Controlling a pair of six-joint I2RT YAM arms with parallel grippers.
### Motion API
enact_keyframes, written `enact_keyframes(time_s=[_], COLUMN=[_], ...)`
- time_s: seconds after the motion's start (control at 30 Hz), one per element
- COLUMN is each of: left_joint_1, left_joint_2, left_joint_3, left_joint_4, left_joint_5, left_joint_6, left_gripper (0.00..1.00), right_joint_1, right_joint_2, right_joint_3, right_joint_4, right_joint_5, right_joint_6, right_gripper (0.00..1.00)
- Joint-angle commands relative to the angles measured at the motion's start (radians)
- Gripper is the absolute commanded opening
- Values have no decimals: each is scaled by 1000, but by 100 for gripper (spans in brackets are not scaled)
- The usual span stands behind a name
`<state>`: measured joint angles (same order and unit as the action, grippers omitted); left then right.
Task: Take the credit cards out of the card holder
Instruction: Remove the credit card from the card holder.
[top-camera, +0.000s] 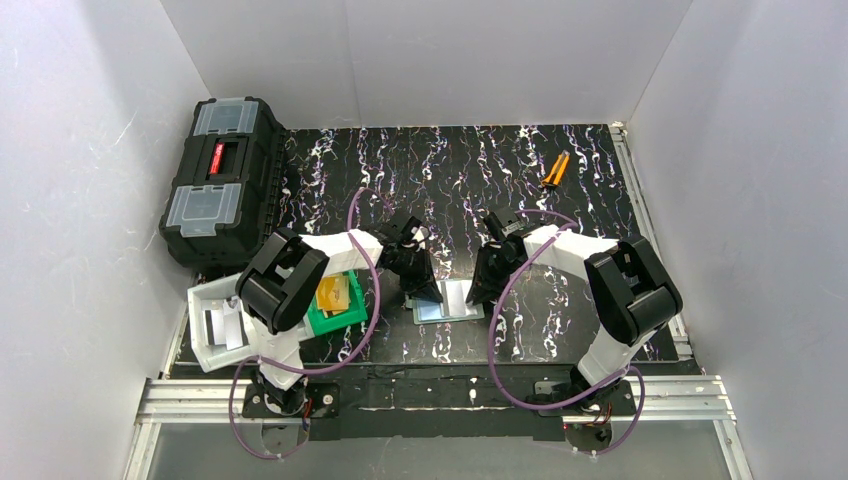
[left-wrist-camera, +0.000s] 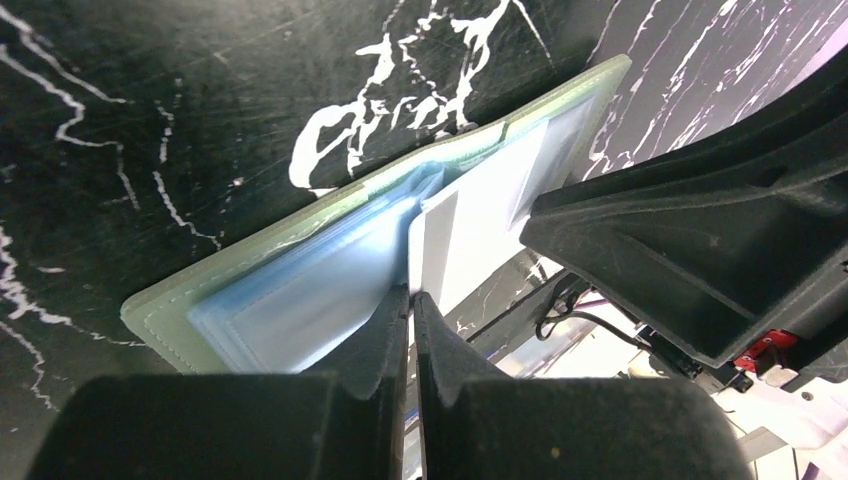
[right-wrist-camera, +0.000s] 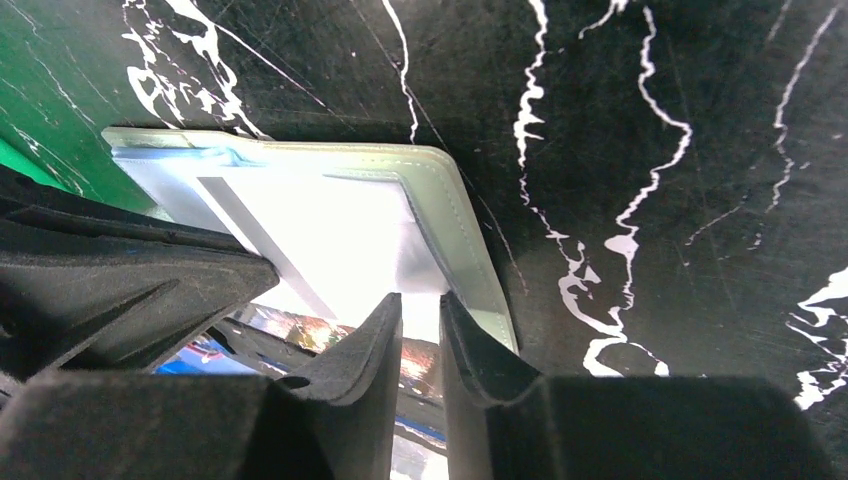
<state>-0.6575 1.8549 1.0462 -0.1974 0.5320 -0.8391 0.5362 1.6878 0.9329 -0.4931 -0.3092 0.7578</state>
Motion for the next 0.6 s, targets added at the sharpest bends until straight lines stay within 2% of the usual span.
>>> enact_keyframes(time_s=[0.0,0.3,0.57], left_joint_1=[18,18,18], left_joint_2=[-32,8,19], left_joint_3=[-2,4,2], left_joint_4=[-95,-83,-85], left_joint_5=[-38,-15,-11], left_joint_6=[33,27,31], left_gripper=[0,0,0], right_joint_1=[-1,15,52], right_joint_2=[-34,-4,17], right_joint_3=[-15,21,54], right_joint_4=[25,26,39], right_joint_5=[14,-7,-16], right_joint_6=[-24,-36,-26], right_gripper=[29,35,28])
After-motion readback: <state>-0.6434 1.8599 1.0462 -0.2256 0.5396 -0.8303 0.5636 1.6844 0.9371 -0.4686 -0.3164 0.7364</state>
